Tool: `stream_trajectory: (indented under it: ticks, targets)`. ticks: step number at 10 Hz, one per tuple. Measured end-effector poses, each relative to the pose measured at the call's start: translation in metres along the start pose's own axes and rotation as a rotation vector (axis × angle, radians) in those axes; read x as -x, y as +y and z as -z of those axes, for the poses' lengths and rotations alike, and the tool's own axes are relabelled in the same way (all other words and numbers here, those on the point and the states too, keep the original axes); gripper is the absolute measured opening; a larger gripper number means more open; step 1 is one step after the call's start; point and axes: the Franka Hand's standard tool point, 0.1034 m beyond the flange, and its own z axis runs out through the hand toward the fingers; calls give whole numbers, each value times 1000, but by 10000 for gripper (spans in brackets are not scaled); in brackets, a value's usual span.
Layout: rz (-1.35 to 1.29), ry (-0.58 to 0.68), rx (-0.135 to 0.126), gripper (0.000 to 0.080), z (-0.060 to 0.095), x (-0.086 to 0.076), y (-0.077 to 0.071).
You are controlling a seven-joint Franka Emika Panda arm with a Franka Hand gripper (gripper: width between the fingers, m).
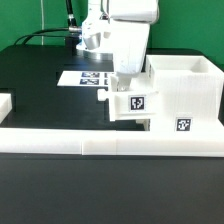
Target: Assemble drawer
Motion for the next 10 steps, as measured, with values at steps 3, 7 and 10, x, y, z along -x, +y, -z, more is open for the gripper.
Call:
stream_trajectory:
  ticks: [3,7,10]
  targets:
    - [14,-20,-14,642,26,17,0]
    - [75,-34,-46,649,41,68,-2]
    - [164,40,-68,649,26,80,-5]
